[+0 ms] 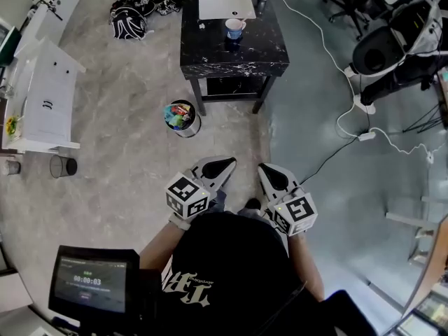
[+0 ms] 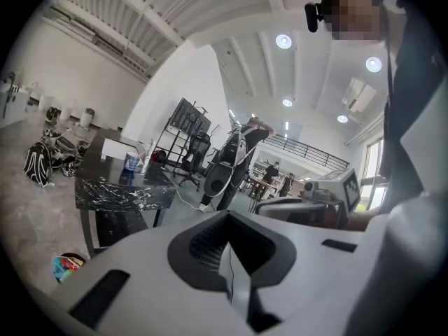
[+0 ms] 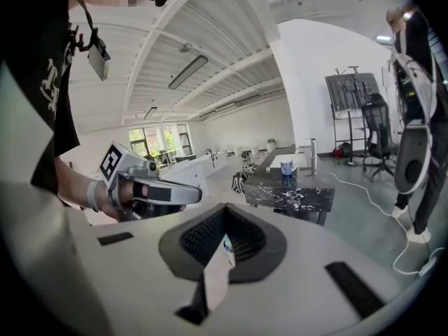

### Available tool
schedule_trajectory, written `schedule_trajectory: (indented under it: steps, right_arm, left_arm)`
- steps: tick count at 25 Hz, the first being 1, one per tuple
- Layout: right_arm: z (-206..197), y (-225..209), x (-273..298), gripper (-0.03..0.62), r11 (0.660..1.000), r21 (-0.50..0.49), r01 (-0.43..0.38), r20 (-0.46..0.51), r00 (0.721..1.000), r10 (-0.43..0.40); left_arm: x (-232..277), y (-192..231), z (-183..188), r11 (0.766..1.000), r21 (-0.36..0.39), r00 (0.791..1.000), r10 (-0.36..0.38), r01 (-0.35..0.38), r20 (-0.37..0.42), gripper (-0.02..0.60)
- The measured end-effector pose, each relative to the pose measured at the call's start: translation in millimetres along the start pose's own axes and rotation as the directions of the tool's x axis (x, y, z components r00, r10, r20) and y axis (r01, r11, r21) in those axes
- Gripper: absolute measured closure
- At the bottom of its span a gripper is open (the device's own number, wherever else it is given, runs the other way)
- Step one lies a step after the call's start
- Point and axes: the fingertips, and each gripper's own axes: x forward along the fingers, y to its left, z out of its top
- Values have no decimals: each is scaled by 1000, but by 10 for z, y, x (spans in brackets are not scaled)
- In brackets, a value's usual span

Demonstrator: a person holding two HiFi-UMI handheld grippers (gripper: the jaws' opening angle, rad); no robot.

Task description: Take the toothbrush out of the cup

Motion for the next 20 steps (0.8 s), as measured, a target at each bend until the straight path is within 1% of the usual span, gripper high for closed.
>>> schedule_trajectory:
  steps: [6,11,16,20]
  right_arm:
    - [125,337,579,606,999,-10,-54,-21,998,54]
    - [200,570,976,606,996,-15,-91,-39,995,91]
    - [235,723,1155,606,992,-31,-119,-41,992,118]
    - [294,767,1259,606,989,-41,-145,-53,988,142]
  left_arm:
    - [-354,508,89,999,-25,999,33,-33,8,577]
    - [-606,842,174,998,-29,999,52,-52,6,577]
    - [-786,997,208,996,-39,996,82,-81,22,577]
    - [-810,1081,250,995,-42,995,92,-90,31,577]
